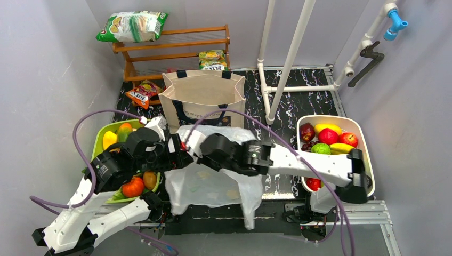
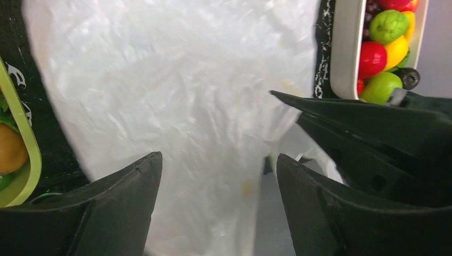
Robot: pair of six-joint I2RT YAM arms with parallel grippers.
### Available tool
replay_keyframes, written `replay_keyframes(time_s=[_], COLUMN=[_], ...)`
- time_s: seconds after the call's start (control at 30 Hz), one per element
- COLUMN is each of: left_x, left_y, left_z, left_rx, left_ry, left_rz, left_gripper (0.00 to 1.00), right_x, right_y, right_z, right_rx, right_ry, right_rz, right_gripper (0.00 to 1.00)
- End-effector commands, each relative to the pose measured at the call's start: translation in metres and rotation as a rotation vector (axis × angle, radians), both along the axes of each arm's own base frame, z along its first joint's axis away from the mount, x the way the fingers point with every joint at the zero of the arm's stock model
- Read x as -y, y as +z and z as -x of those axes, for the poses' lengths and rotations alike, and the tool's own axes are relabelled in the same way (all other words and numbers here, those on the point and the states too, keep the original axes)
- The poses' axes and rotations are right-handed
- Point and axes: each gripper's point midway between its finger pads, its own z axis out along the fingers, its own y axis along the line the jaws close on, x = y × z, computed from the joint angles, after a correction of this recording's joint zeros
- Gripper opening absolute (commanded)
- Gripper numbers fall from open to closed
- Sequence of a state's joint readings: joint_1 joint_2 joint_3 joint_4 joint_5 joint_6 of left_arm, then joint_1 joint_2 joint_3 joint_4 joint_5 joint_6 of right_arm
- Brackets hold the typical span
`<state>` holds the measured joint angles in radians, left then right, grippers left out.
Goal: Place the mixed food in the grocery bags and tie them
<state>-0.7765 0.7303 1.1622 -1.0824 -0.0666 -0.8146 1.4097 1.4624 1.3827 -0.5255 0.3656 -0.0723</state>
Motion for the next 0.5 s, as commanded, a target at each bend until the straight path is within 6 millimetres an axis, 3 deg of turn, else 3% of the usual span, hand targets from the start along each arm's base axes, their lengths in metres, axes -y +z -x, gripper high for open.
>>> replay_keyframes(time_s=[0.0, 0.2, 0.33, 0.47], left_x=[-0.006, -0.028, -0.043, -0.044], left_y=[0.021, 0.024, 0.029, 0.022], left_z=[0.012, 0.018, 0.02, 0.022], left_rx=[-0.002, 0.011, 0.037, 0.018], left_ry=[-0.041, -0.034, -0.012, -0.037], left_rz=[-0.008, -0.092, -0.135, -0.164], left_gripper=[0.78, 0.79, 0.79, 0.79], right_x=[0.009, -0.009, -0.006, 0.001], right_y=[-0.017, -0.005, -0.004, 0.0], right_z=[0.008, 0.01, 0.015, 0.02], right_rx=[-0.149, -0.198, -0.229, -0.26], right_ry=[-0.152, -0.193, -0.203, -0.218], right_rz=[0.214, 0.214, 0.229, 0.247], right_gripper=[0.01, 0.01, 0.01, 0.01])
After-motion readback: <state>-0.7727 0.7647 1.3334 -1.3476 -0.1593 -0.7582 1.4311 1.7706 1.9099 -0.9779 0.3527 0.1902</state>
